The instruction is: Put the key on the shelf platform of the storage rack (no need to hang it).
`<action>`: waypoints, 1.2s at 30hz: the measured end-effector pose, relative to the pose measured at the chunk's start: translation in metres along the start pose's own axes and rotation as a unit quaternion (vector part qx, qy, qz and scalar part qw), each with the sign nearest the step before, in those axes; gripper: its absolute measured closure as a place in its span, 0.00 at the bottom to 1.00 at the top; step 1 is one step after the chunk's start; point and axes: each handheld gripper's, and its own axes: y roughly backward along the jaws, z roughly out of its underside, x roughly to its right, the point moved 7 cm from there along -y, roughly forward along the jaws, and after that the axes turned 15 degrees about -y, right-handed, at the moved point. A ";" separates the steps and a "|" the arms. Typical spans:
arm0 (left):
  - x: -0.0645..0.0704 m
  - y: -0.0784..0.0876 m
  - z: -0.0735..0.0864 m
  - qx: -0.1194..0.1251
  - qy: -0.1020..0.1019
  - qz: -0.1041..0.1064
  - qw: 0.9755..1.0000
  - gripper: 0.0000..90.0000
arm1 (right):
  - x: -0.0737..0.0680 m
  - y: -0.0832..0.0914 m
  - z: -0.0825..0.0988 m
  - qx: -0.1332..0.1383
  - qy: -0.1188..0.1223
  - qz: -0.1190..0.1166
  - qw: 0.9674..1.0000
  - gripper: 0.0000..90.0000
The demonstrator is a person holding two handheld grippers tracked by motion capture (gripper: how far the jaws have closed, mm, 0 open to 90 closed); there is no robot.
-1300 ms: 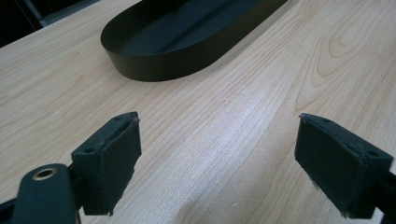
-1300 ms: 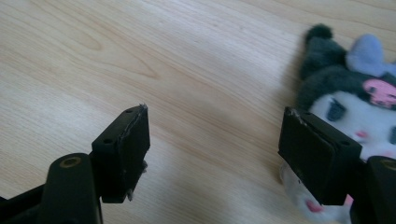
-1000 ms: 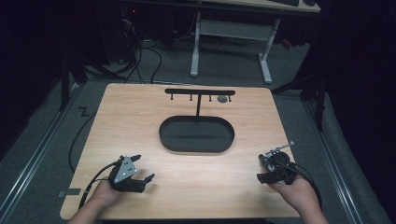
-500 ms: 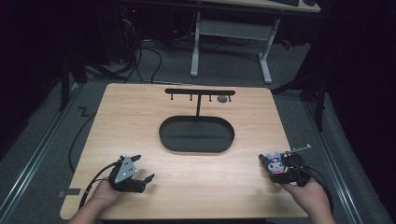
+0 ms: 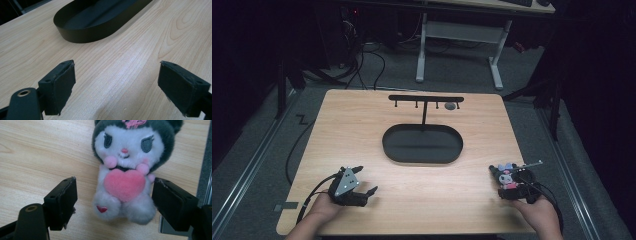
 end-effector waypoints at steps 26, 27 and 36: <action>0.000 0.000 0.000 -0.001 -0.001 0.000 1.000 0.17 | -0.001 -0.001 -0.001 0.036 -0.001 0.019 0.999 0.54; 0.000 0.000 0.000 -0.001 -0.001 0.000 1.000 0.17 | -0.003 0.001 -0.003 0.039 -0.002 0.017 0.999 0.54; 0.000 0.000 0.000 -0.001 -0.001 0.000 1.000 0.17 | -0.027 0.006 -0.006 0.048 0.008 -0.010 0.999 0.54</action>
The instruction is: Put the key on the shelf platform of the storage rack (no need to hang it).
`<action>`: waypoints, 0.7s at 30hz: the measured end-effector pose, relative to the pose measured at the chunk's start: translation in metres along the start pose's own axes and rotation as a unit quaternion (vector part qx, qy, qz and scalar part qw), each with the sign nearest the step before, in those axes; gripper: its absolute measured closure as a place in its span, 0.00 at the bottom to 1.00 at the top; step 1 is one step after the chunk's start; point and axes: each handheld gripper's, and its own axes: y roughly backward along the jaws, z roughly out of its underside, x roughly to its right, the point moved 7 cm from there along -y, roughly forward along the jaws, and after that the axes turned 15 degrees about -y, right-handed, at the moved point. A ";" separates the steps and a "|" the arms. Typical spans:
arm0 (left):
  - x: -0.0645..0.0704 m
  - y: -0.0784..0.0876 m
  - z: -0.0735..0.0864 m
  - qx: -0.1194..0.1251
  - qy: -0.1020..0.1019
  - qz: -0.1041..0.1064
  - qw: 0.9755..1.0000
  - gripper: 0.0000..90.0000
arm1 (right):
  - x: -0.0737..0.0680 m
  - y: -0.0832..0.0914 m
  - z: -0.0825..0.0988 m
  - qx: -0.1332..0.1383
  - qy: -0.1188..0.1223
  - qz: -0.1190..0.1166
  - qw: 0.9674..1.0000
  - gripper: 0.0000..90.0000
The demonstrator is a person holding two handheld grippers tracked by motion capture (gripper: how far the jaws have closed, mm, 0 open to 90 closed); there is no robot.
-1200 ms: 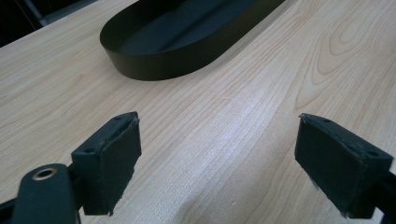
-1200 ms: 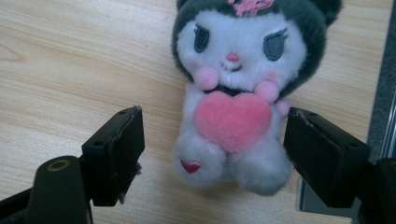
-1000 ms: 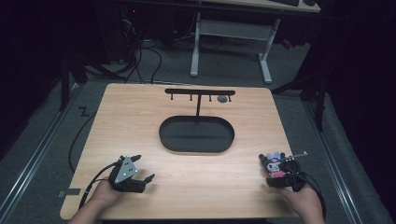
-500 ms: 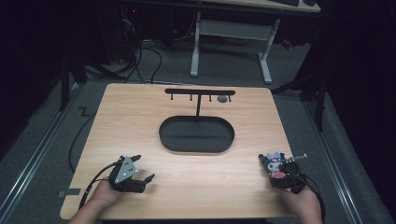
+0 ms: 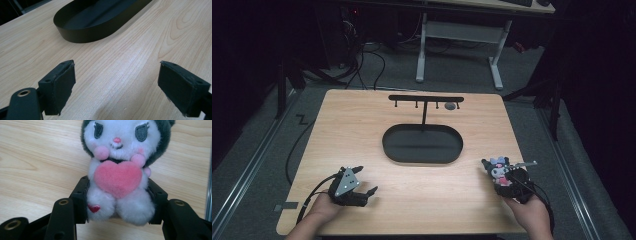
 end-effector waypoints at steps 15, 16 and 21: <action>0.000 0.000 0.000 0.001 0.000 0.000 1.000 0.17 | -0.033 -0.004 -0.005 0.003 0.024 -0.023 0.999 0.53; 0.000 0.000 0.000 0.001 0.000 0.000 1.000 0.17 | -0.036 -0.004 -0.006 0.004 0.025 -0.025 0.999 0.53; 0.000 0.000 0.000 0.001 0.001 0.000 1.000 0.17 | -0.046 -0.006 -0.009 0.004 0.032 -0.029 0.999 0.53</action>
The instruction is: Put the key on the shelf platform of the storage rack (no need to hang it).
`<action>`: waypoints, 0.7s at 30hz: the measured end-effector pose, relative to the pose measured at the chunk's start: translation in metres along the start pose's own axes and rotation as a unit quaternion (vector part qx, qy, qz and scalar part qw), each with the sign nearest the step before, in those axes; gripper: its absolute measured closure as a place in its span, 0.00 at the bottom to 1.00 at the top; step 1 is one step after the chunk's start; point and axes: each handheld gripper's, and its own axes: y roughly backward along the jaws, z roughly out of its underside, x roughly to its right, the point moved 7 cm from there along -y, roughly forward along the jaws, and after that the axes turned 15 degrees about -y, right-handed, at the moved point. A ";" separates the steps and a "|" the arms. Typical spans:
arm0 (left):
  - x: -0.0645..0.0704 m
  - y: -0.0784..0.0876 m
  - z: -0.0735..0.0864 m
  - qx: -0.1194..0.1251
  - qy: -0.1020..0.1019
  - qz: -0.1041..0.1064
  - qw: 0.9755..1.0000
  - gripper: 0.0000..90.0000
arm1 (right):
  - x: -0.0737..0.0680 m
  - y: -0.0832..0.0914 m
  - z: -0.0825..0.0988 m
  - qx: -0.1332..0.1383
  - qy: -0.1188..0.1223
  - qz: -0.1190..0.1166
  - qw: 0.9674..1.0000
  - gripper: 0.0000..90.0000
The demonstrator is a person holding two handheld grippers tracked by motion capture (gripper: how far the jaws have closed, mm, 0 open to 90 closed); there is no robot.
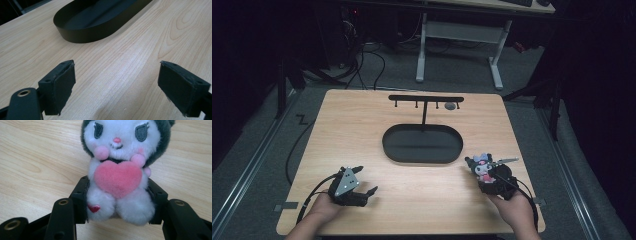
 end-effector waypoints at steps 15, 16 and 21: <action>0.000 0.000 0.000 0.000 0.001 0.001 1.000 0.17 | -0.023 -0.007 -0.010 0.000 0.019 -0.011 1.000 0.53; 0.000 0.000 0.000 0.000 0.001 0.001 1.000 0.17 | -0.025 -0.007 -0.011 0.000 0.018 -0.012 1.000 0.53; 0.000 0.000 0.000 0.001 0.000 0.002 1.000 0.17 | -0.034 -0.006 -0.017 0.003 0.027 -0.016 0.999 0.53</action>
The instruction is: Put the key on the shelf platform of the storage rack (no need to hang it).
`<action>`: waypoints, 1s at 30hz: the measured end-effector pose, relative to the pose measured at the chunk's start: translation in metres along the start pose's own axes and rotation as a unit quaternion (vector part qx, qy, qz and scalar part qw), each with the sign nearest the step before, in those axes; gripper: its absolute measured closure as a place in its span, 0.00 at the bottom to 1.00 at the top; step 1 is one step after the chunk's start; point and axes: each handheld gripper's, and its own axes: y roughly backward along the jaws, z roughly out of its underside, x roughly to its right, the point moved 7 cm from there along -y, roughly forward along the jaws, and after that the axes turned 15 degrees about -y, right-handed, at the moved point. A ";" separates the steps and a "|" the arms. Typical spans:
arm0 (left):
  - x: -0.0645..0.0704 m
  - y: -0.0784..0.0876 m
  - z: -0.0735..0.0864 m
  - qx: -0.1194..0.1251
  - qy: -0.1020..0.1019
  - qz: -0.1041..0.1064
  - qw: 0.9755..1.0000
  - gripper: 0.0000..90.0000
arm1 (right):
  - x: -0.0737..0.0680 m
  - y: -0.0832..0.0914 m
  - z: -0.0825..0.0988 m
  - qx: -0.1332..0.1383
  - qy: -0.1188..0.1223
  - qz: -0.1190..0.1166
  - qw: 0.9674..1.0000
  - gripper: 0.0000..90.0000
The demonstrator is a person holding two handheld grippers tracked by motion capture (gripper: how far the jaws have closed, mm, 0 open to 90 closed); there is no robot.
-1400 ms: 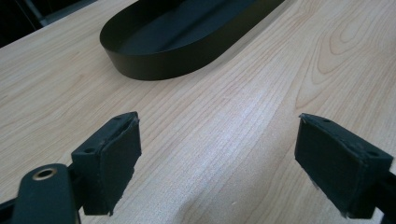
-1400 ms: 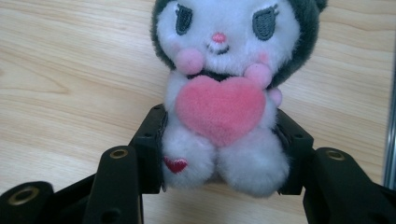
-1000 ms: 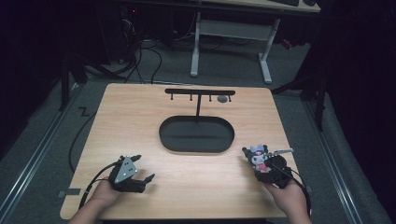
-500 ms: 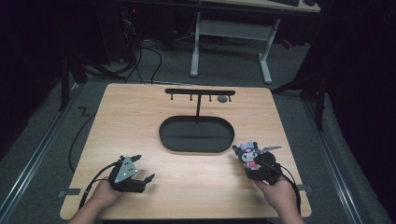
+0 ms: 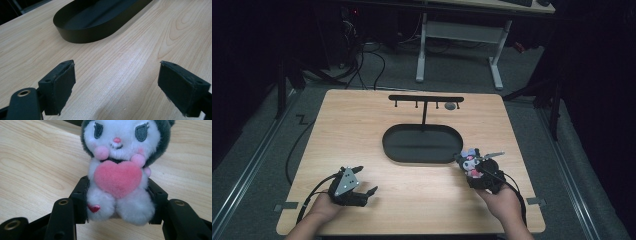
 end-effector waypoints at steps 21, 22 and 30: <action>0.000 0.000 0.000 -0.001 0.001 0.000 1.000 0.17 | -0.026 0.014 -0.037 0.025 0.018 -0.019 0.999 0.53; 0.000 0.000 0.000 -0.001 0.001 0.000 1.000 0.17 | -0.029 0.013 -0.040 0.024 0.021 -0.021 0.999 0.53; 0.000 0.000 0.000 0.000 0.002 0.000 1.000 0.17 | -0.047 0.009 -0.058 0.026 0.034 -0.028 0.999 0.53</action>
